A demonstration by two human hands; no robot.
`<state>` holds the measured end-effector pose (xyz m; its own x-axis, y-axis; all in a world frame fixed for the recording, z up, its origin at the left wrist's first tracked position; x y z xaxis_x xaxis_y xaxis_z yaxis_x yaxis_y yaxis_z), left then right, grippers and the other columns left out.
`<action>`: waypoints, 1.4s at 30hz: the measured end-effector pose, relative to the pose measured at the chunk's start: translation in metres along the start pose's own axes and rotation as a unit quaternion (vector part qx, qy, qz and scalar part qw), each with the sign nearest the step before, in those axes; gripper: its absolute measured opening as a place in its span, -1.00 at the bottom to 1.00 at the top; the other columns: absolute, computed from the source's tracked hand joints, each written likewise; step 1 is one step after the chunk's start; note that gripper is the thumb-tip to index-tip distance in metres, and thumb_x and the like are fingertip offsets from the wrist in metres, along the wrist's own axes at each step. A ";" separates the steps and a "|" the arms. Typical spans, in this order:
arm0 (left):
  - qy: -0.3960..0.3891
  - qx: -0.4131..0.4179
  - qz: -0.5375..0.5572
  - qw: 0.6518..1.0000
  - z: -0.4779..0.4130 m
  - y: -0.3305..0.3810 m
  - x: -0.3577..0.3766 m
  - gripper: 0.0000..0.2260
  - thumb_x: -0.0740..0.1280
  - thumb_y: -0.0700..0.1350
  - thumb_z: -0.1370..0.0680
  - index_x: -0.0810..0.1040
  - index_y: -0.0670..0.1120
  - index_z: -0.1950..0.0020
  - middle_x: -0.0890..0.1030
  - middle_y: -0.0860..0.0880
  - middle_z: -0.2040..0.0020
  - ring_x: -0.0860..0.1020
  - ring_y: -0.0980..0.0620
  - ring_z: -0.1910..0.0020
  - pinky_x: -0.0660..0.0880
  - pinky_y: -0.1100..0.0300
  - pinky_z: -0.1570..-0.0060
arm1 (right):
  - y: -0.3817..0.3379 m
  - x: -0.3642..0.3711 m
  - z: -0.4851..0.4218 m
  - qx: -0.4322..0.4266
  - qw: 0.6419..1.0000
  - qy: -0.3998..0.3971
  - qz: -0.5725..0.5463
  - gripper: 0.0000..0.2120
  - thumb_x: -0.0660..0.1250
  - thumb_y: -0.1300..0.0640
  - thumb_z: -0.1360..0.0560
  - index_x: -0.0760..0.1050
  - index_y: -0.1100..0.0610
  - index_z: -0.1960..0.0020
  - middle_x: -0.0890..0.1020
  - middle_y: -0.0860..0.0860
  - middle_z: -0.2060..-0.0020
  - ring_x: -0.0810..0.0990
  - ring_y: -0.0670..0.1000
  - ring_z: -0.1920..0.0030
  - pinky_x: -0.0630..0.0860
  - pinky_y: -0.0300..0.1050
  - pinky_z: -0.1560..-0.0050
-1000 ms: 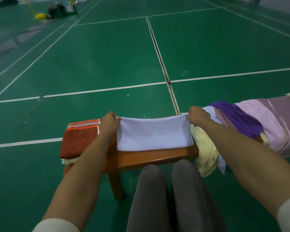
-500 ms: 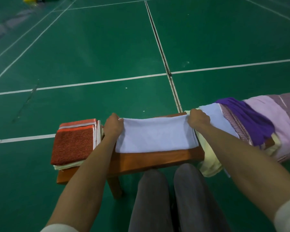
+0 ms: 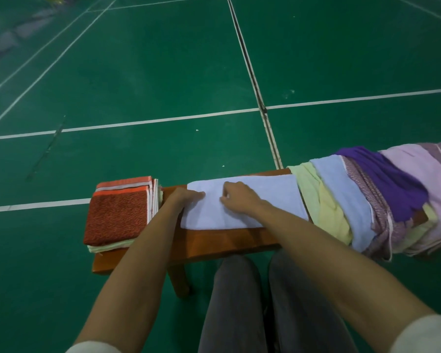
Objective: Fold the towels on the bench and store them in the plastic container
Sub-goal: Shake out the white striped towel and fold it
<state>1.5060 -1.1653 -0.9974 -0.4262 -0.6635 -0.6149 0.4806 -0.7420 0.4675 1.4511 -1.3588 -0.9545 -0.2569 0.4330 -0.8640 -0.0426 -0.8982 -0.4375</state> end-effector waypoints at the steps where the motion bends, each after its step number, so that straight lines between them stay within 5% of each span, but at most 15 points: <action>1: 0.002 0.002 0.020 1.000 -0.001 -0.002 0.001 -0.30 0.49 0.17 -0.50 0.38 -0.21 -0.47 0.48 -0.20 -0.42 0.50 -0.24 -0.32 0.50 -0.02 -0.19 | -0.013 0.010 0.001 -0.005 1.000 -0.016 -0.013 -0.73 0.31 -0.05 -0.59 0.47 0.12 -0.15 0.62 0.14 -0.09 0.58 0.15 -0.04 0.57 0.09 -0.07; 6: 0.056 0.044 0.121 0.990 -0.003 -0.001 -0.007 -0.54 0.49 0.13 -0.33 0.57 -0.18 -0.03 0.68 -0.16 -0.04 0.66 -0.14 0.05 0.63 -0.09 -0.10 | -0.062 0.043 0.015 -0.014 0.997 -0.044 -0.064 -0.14 0.38 -0.30 -0.49 0.12 0.12 -0.57 0.43 0.15 -0.42 0.50 0.18 -0.33 0.49 0.10 -0.28; 10: 0.024 0.038 0.154 0.987 0.002 0.007 -0.001 -0.60 0.54 -0.03 -0.45 0.56 -0.29 -0.11 0.68 -0.19 -0.02 0.67 -0.15 0.09 0.65 -0.04 0.04 | -0.087 0.052 0.027 -0.018 0.999 -0.038 0.033 0.00 0.35 -0.37 -0.48 -0.07 0.14 -0.62 0.29 0.22 -0.49 0.43 0.24 -0.38 0.43 0.16 -0.34; 13: 0.007 0.025 0.175 0.984 0.008 0.007 0.003 -0.49 0.52 -0.04 -0.50 0.45 -0.30 -0.30 0.65 -0.20 -0.13 0.65 -0.13 0.07 0.56 0.11 0.30 | -0.088 0.058 0.021 0.010 0.995 0.015 0.093 -0.11 0.31 -0.30 -0.54 0.00 0.18 -0.59 0.40 0.23 -0.39 0.52 0.19 -0.26 0.53 0.08 -0.22; 17: 0.004 0.017 0.204 0.979 0.012 0.007 0.006 -0.45 0.46 -0.04 -0.56 0.38 -0.28 -0.42 0.61 -0.18 -0.23 0.62 -0.17 -0.15 0.59 0.08 0.12 | -0.083 0.044 0.018 0.064 0.995 0.071 -0.011 -0.36 0.25 -0.07 -0.64 0.08 0.17 -0.57 0.59 0.12 -0.20 0.64 0.12 -0.07 0.59 -0.03 -0.02; 24: 0.154 0.136 0.146 0.968 0.031 0.046 -0.016 -0.62 0.44 -0.19 -0.54 0.50 -0.21 -0.34 0.62 -0.16 -0.25 0.60 -0.13 -0.13 0.53 0.10 -0.04 | -0.068 0.008 0.034 0.008 0.992 0.123 -0.026 -0.69 0.11 -0.01 -0.71 0.39 0.16 -0.33 0.65 0.12 -0.09 0.66 0.11 0.02 0.43 -0.12 0.16; 34: 0.206 0.269 0.005 0.941 0.085 0.134 0.021 -0.56 0.36 -0.21 -0.58 0.36 -0.14 -0.43 0.59 -0.24 -0.19 0.60 -0.20 -0.02 0.60 -0.04 0.02 | -0.007 -0.020 0.055 0.051 0.982 0.126 -0.130 -0.76 0.24 0.01 -0.67 0.59 0.12 -0.18 0.70 0.10 -0.04 0.67 0.07 0.05 0.52 -0.16 0.08; 38: 0.197 0.282 -0.027 0.939 0.102 0.156 0.051 -0.64 0.36 -0.26 -0.58 0.38 -0.20 -0.35 0.59 -0.24 -0.08 0.53 -0.13 0.12 0.40 0.06 0.22 | 0.036 -0.026 0.065 0.089 0.981 0.097 -0.143 -0.71 0.22 -0.03 -0.68 0.58 0.14 -0.19 0.69 0.12 -0.06 0.65 0.09 0.01 0.56 -0.06 -0.04; 42: 0.192 0.284 -0.025 0.939 0.115 0.171 0.077 -0.67 0.35 -0.30 -0.54 0.37 -0.22 -0.27 0.58 -0.24 0.00 0.51 -0.14 0.17 0.37 0.07 0.28 | 0.080 -0.023 0.075 0.149 0.975 0.036 -0.163 -0.68 0.23 -0.07 -0.67 0.57 0.16 -0.03 0.71 0.14 0.10 0.69 0.08 0.19 0.66 -0.05 0.05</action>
<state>1.4673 -1.3540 -0.8922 -0.0772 -0.6240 -0.7776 -0.0648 -0.7752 0.6284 1.3810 -1.4464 -0.9506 -0.1141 0.6937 -0.7112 -0.3915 -0.6894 -0.6095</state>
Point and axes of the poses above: each hand's wrist, its own z-axis away from the middle knuckle, its own x-axis out of the palm, y = z × x, the point moved 8 cm from there along -z, towards the middle knuckle
